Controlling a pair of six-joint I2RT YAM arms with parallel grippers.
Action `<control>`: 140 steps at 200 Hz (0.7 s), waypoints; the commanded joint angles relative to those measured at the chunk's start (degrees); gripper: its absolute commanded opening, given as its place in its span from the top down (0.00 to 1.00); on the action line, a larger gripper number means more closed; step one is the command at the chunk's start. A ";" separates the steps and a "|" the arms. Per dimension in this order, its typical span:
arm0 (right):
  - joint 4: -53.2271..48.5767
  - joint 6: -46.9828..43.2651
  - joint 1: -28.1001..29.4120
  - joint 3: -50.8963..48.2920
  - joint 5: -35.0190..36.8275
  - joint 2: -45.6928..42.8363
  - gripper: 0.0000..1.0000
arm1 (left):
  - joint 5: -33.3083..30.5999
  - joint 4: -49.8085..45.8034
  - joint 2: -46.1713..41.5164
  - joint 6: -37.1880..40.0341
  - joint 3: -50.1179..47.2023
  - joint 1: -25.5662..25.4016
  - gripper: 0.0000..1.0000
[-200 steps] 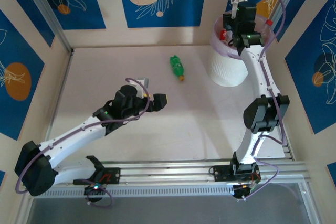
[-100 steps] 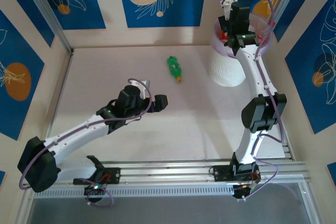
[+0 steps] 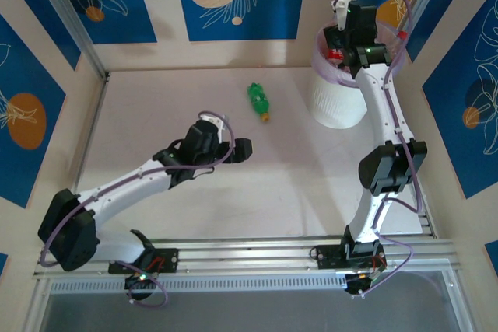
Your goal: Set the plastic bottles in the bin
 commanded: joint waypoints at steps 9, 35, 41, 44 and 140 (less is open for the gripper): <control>-7.82 6.14 -1.16 8.14 -4.53 0.88 0.14 | -1.38 -4.45 5.06 4.67 7.28 1.52 0.00; -13.29 9.92 -2.35 13.89 -8.36 1.26 0.14 | -0.39 -5.86 11.14 7.20 13.31 3.18 0.00; -13.98 10.79 -2.65 14.60 -9.01 1.19 0.14 | -0.24 -5.83 12.37 7.69 14.56 3.47 0.00; -14.35 11.15 -2.80 14.90 -9.31 1.17 0.14 | -0.23 -5.70 13.08 7.88 15.18 3.66 0.00; -18.01 19.52 -7.02 12.03 -15.53 1.64 0.33 | -7.03 -7.73 38.23 6.87 37.47 7.03 0.00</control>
